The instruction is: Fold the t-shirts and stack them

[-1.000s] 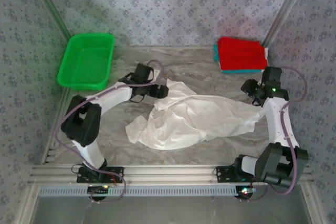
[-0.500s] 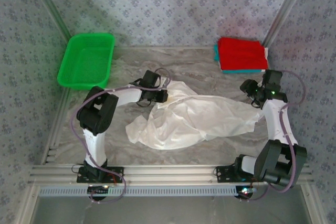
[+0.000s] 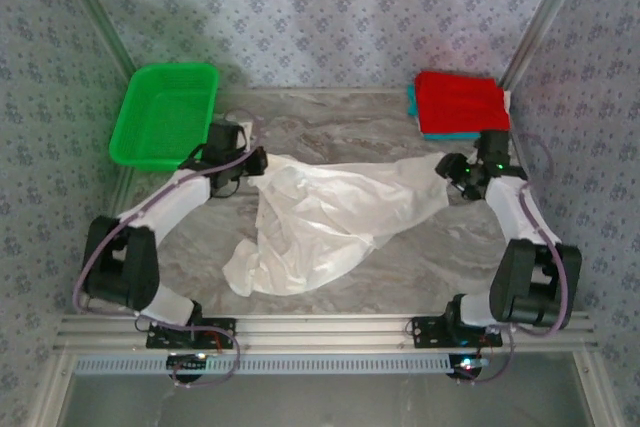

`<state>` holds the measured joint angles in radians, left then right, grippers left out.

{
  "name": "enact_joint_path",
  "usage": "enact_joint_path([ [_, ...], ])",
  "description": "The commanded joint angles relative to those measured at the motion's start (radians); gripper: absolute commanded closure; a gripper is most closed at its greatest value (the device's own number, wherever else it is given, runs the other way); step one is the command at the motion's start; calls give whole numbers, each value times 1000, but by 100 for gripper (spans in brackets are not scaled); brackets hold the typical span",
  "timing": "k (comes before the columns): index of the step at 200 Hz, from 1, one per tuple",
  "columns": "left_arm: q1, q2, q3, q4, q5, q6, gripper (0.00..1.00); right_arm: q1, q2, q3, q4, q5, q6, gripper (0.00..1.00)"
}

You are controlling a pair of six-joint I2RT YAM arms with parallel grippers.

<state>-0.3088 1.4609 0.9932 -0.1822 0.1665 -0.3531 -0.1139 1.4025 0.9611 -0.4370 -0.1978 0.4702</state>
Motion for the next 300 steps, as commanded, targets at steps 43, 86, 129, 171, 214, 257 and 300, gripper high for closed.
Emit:
enact_joint_path([
  [43,47,-24,51,-171,-22,90,100,19,194,167,28,29,-83,28],
  [86,46,-13,48,-136,2,62,100,68,477,487,-13,-14,-133,27],
  [129,45,-47,54,-143,-16,47,100,122,754,823,-203,14,-221,28],
  [171,51,-47,59,-149,-61,37,100,128,829,858,-211,29,-234,26],
  [214,53,-27,61,-117,-68,22,100,131,913,914,-217,10,-254,31],
  [257,62,-26,71,-105,-87,23,100,138,945,991,-254,10,-250,65],
  [300,87,-39,107,-136,-124,14,100,156,840,989,-308,30,-267,97],
])
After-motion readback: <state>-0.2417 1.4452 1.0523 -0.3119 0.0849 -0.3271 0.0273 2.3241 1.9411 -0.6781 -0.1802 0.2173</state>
